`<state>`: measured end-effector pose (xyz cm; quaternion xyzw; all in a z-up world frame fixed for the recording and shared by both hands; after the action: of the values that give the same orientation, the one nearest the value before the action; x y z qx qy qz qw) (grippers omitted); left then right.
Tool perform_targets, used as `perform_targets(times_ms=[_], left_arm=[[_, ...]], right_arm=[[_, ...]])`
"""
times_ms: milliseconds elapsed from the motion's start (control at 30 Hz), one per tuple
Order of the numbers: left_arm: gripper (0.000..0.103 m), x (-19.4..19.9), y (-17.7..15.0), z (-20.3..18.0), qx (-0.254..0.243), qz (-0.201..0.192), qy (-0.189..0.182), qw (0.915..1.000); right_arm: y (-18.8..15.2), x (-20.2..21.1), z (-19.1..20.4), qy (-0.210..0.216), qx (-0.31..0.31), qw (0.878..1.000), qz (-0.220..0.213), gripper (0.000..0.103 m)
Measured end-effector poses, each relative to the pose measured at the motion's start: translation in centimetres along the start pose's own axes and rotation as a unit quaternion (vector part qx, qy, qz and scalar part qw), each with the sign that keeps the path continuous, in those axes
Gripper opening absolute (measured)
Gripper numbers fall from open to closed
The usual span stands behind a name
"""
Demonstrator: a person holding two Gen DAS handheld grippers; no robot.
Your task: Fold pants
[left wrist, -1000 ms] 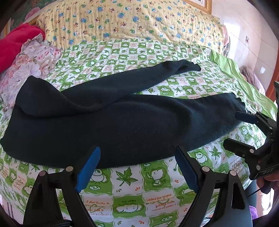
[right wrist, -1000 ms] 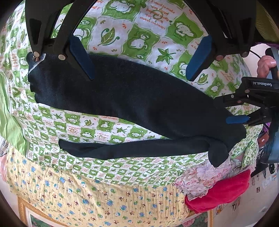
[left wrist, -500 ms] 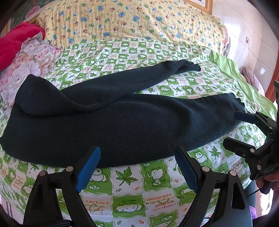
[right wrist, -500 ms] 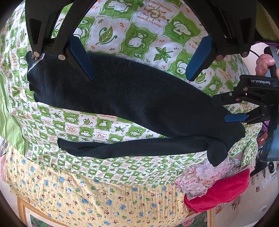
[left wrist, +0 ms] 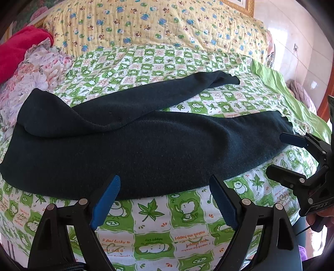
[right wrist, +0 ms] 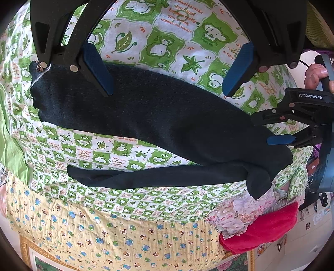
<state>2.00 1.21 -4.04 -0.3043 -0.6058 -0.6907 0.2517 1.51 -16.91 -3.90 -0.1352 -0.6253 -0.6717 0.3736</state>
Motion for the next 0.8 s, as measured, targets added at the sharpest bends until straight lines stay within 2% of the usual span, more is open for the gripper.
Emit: perform_targets(times_ms=[467,800], left_arm=[[0.088,-0.2,0.5,0.1,-0.005,0.002,-0.006,1.0],[0.088,-0.8,1.6,0.4,-0.006,0.004,-0.012,0.9999]], right_arm=[[0.9,0.4,-0.4,0.008,-0.015,1.0,-0.006,0.103],[1.9,0.1,-2.4,0.026,-0.063,0.998,-0.006,0.103]])
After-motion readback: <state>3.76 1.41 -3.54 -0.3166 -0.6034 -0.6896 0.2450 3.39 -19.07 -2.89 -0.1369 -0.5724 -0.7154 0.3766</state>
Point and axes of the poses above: each gripper's, at about its wrist camera, not at the fingertips, and x roughly against the way its jaws point, z to its left, y to its top, the point moved 3 cm from there along -x, roughly the way its jaws point, and after that the axes turned 11 degrees about -x, right-handed, at the moved point
